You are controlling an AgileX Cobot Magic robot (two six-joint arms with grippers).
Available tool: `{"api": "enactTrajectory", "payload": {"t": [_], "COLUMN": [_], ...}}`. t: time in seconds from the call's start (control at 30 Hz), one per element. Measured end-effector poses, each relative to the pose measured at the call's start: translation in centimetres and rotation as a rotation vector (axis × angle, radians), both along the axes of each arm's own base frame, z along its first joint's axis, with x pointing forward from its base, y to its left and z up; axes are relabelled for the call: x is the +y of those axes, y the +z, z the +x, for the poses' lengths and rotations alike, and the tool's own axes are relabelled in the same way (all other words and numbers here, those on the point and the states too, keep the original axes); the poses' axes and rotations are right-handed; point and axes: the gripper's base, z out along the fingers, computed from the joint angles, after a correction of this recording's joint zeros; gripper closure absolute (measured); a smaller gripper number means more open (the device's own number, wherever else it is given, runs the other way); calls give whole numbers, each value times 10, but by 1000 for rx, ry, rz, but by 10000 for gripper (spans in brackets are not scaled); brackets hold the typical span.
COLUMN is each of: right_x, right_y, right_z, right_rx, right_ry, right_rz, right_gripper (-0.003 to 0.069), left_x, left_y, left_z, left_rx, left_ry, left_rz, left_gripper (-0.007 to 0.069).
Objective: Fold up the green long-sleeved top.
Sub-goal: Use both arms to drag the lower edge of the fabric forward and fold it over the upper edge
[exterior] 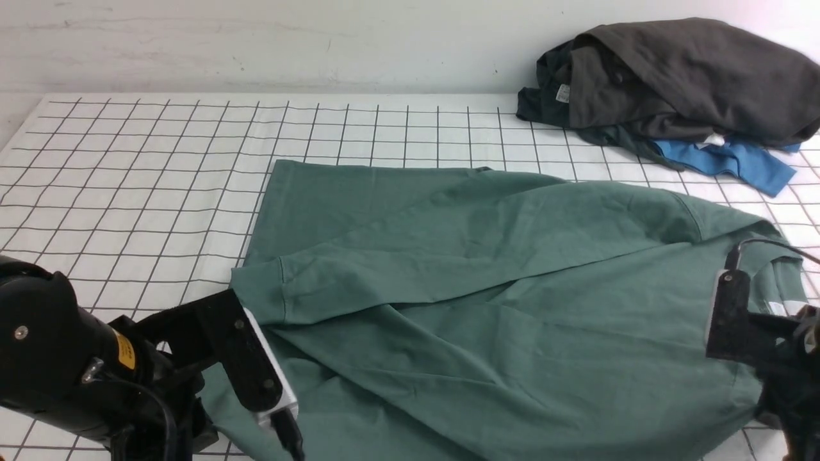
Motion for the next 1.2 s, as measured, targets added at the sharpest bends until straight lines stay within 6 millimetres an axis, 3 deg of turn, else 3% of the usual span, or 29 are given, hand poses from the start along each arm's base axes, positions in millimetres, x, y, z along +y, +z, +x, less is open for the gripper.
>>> {"api": "enactTrajectory", "payload": {"t": [0.1,0.17,0.27,0.33,0.4,0.43,0.47,0.5,0.53,0.57,0.67,0.73,0.83,0.87,0.93,1.0,1.1,1.2], "right_x": [0,1,3,5,6,8,8,9,10,10,13,15,17,18,19,22,30,57], "right_y": [14,37,64,81,86,91,87,89,79,81,55,44,39,40,48,68,86,97], "right_z": [3,19,46,76,91,119,120,134,158,162,202,216,224,227,228,228,226,218], "right_rx": [-64,-170,-283,-359,-381,-419,-410,-429,-428,-439,-415,-383,-351,-333,-317,-310,-302,-221], "right_ry": [-74,-192,-294,-343,-354,-361,-363,-366,-388,-390,-497,-556,-605,-639,-670,-699,-688,-583], "right_rz": [26,76,135,180,195,212,210,217,228,232,284,311,335,356,371,411,456,533], "right_gripper": [648,648,648,648,648,648,648,648,648,648,629,580,501,438,373,319,321,413], "left_x": [3,10,19,25,26,28,29,29,29,30,33,34,35,35,34,28,22,18], "left_y": [16,35,64,85,87,88,93,85,79,71,31,9,-3,-5,-1,16,28,26], "left_z": [11,29,67,105,126,161,163,182,216,223,285,310,325,335,338,337,333,332], "left_rx": [-25,-85,-190,-275,-290,-320,-334,-326,-338,-323,-266,-211,-157,-142,-120,-113,-116,-107], "left_ry": [138,297,455,518,541,571,574,587,618,625,684,704,716,713,702,651,586,526], "left_rz": [-49,-116,-205,-252,-263,-279,-286,-284,-300,-294,-287,-271,-255,-245,-234,-217,-196,-180], "left_gripper": [608,608,608,608,608,608,608,608,608,608,571,515,447,382,333,285,281,281]}}
